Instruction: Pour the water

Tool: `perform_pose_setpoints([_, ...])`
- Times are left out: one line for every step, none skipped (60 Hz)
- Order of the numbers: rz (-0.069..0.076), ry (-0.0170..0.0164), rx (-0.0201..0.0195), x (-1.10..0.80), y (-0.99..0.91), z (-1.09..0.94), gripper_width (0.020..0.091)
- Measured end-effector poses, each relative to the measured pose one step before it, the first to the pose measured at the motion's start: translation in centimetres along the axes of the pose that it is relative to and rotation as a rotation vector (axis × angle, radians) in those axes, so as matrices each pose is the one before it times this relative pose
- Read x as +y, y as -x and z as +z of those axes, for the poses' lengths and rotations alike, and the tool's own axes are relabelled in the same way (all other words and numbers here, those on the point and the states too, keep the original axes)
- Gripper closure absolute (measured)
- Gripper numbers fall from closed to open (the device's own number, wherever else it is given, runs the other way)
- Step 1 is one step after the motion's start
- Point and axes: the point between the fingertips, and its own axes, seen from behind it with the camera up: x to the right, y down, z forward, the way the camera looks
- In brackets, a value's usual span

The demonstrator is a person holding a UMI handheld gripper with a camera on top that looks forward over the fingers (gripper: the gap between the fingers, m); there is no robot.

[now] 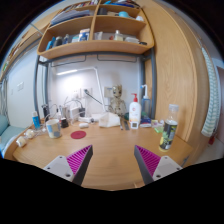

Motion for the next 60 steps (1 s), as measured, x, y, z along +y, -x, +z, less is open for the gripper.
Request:
perform_pose_setpoints([0.0034,0.00756,0.00816,0.668,-1.112,0.144,0.0248])
perform_pose_setpoints([0.0037,0.00913,0.00842,0.632,-1.005,0.177,0.0247])
perform_pose_setpoints([0.0040,0.00944,0.00831,0.618,-0.930,0.141,0.0247])
perform_pose_setpoints([0.0025,0.00884,0.00742,0.536,-0.888,0.103,0.0247])
perform_pose_setpoints([0.0020,0.00647,0.00567,0.410,-0.847,0.118,0.0247])
perform_pose_setpoints([0.0014,0.00361,0.00326,0.300,-0.796,0.179,0.0248])
perform_pose_setpoints([0.0011,0.00157,0.00319,0.220,-0.782,0.127,0.0250])
perform_pose_setpoints([0.0020,-0.00074,0.00481,0.177,-0.844,0.126,0.0248])
perform_pose_setpoints([0.0037,-0.00338,0.00700,0.051,-0.854,0.088,0.0248])
perform_pose_setpoints([0.0035,-0.00688,0.00739,-0.036,-0.846,0.112,0.0248])
perform_pose_setpoints([0.0023,-0.00738,0.00757,-0.028,-0.836,0.095,0.0250])
perform_pose_setpoints([0.0002,-0.00672,0.00672,-0.068,-0.837,0.111,0.0250])
perform_pose_setpoints([-0.0005,-0.00538,0.00577,-0.065,-0.773,0.176,0.0253])
perform_pose_setpoints([-0.0015,-0.00480,0.00482,-0.061,-0.706,0.139,0.0253])
perform_pose_setpoints([-0.0019,-0.00549,0.00571,-0.095,-0.794,0.199,0.0255])
perform_pose_setpoints([-0.0021,-0.00769,0.00664,-0.176,-0.765,0.207,0.0257])
perform_pose_setpoints([-0.0018,-0.00984,0.00713,-0.229,-0.686,0.241,0.0254])
perform_pose_setpoints([-0.0032,-0.01019,0.00556,-0.244,-0.643,0.303,0.0252])
perform_pose_setpoints([-0.0034,-0.00904,0.00388,-0.256,-0.568,0.364,0.0251])
perform_pose_setpoints([-0.0033,-0.00647,0.00309,-0.212,-0.528,0.353,0.0252])
perform_pose_setpoints([-0.0034,-0.00569,0.00185,-0.219,-0.493,0.420,0.0251])
perform_pose_setpoints([-0.0018,-0.00527,0.00108,-0.231,-0.439,0.419,0.0253])
perform_pose_setpoints([-0.0011,-0.00704,-0.00094,-0.246,-0.389,0.438,0.0251])
perform_pose_setpoints([-0.0007,-0.00746,-0.00309,-0.246,-0.308,0.471,0.0251])
perform_pose_setpoints([-0.0008,-0.00638,-0.00458,-0.250,-0.283,0.455,0.0250])
perform_pose_setpoints([-0.0005,-0.00592,-0.00288,-0.232,-0.273,0.489,0.0251])
perform_pose_setpoints([-0.0001,-0.00386,-0.00083,-0.180,-0.329,0.488,0.0253])
perform_pose_setpoints([0.0007,-0.00260,0.00029,-0.132,-0.339,0.493,0.0251])
perform_pose_setpoints([0.0014,-0.00236,-0.00052,-0.125,-0.273,0.515,0.0252])
perform_pose_setpoints([0.0006,-0.00271,-0.00119,-0.145,-0.241,0.456,0.0251])
perform_pose_setpoints([0.0007,-0.00220,-0.00242,-0.117,-0.207,0.459,0.0251])
perform_pose_setpoints([-0.0003,-0.00200,-0.00265,-0.094,-0.167,0.462,0.0251])
perform_pose_setpoints([-0.0010,-0.00202,-0.00251,-0.063,-0.200,0.453,0.0254])
perform_pose_setpoints([-0.0015,-0.00108,-0.00149,-0.052,-0.216,0.460,0.0260])
perform_pose_setpoints([-0.0016,-0.00015,-0.00086,-0.040,-0.147,0.425,0.0264])
perform_pose_setpoints([-0.0017,-0.00063,-0.00287,-0.046,-0.087,0.414,0.0273])
perform_pose_setpoints([-0.0022,-0.00246,-0.00435,-0.081,-0.055,0.389,0.0282])
perform_pose_setpoints([-0.0026,-0.00475,-0.00447,-0.163,-0.064,0.363,0.0291])
perform_pose_setpoints([-0.0018,-0.00696,-0.00210,-0.248,-0.122,0.309,0.0301])
perform_pose_setpoints([-0.0012,-0.00850,-0.00123,-0.265,-0.123,0.283,0.0314])
perform_pose_setpoints([-0.0014,-0.00802,0.00019,-0.240,-0.131,0.256,0.0331])
perform_pose_setpoints([-0.0022,-0.00633,-0.00099,-0.174,-0.075,0.259,0.0346])
perform_pose_setpoints([-0.0032,-0.00448,-0.00194,-0.194,-0.089,0.243,0.0361])
perform_pose_setpoints([-0.0054,0.00237,-0.00069,-0.327,-0.056,-0.018,0.0377])
perform_pose_setpoints([-0.0007,-0.00274,-0.00147,-0.137,-0.055,0.230,0.0392])
perform_pose_setpoints([-0.0001,-0.00050,-0.00134,-0.111,0.030,0.162,0.0412])
perform_pose_setpoints([-0.0001,0.00215,-0.00224,-0.004,0.052,0.150,0.0437])
perform_pose_setpoints([-0.0009,0.00432,-0.00289,0.068,0.030,0.163,0.0465])
perform_pose_setpoints([0.0001,0.00468,-0.00173,0.092,0.016,0.170,0.0501])
perform_pose_setpoints([0.0021,0.00255,0.00009,0.037,-0.022,0.169,0.0547])
perform_pose_setpoints([0.0041,-0.00134,0.00142,-0.047,-0.058,0.118,0.0597])
perform_pose_setpoints([0.0039,-0.00409,-0.00008,-0.139,-0.007,0.095,0.0661])
perform_pose_setpoints([0.0037,-0.00409,-0.00377,-0.228,-0.136,0.388,0.0666])
perform_pose_setpoints([0.0060,-0.00163,0.00308,0.220,0.166,-0.077,0.0668])
perform_pose_setpoints([0.0020,-0.00076,-0.00124,0.046,0.044,0.008,0.0675])
perform_pose_setpoints([-0.0019,-0.00016,-0.00339,0.027,0.074,0.043,0.0683])
perform_pose_setpoints([-0.0037,0.00086,-0.00298,0.040,0.093,-0.025,0.0690])
perform_pose_setpoints([-0.0055,0.00045,-0.00183,0.003,0.067,-0.013,0.0702])
perform_pose_setpoints([-0.0034,0.00047,0.00065,0.003,0.028,-0.001,0.0708])
perform_pose_setpoints([-0.0019,0.00058,0.00042,0.005,0.051,0.005,0.0724])
